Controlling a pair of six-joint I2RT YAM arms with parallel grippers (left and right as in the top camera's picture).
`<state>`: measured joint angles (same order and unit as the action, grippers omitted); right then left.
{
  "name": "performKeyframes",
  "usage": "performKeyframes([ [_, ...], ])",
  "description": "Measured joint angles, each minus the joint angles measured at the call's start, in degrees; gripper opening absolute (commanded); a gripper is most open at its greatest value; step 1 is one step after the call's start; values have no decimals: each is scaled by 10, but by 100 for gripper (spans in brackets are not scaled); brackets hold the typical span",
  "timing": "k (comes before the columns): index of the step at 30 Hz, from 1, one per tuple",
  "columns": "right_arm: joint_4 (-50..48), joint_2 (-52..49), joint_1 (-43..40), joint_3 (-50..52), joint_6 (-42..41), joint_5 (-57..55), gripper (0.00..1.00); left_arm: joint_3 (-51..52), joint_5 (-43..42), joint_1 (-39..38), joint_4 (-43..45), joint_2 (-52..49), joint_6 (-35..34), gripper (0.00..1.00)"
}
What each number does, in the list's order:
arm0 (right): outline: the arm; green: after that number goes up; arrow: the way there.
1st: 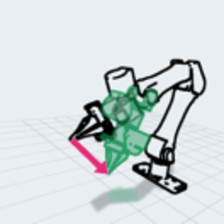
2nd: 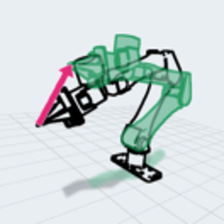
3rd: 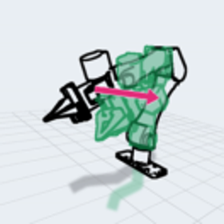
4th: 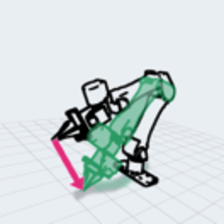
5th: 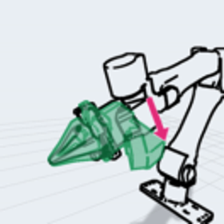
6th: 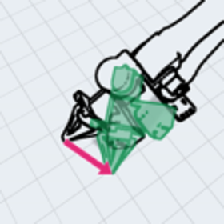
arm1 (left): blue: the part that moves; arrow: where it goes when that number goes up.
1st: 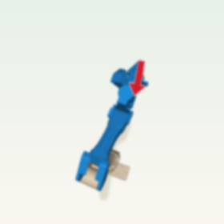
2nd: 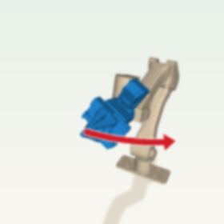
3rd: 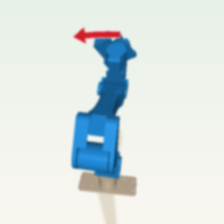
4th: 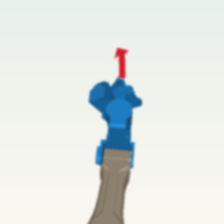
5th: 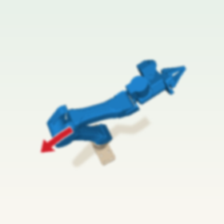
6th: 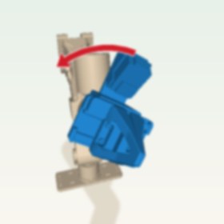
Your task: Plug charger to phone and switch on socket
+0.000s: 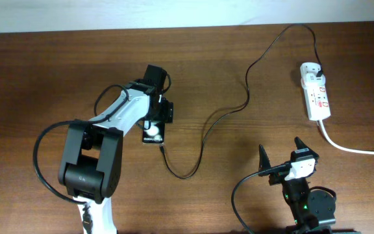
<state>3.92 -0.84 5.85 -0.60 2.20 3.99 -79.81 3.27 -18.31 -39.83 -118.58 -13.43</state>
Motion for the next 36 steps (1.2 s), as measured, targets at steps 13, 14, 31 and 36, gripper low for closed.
performKeyframes([
  [13, 0, 0, 0, 0, 0, 0, 99, 0, -1, 0, 0, 0, 6, 71],
  [14, 0, 0, 0, 0, 0, 0, 99, 0, -1, 0, 0, 0, 6, 70],
  [31, 0, 0, 0, 0, 0, 0, 99, -3, -5, -1, -18, 0, 10, 75],
  [36, 0, 0, 0, 0, 0, 0, 99, -9, -8, 0, -32, 0, 10, 65],
])
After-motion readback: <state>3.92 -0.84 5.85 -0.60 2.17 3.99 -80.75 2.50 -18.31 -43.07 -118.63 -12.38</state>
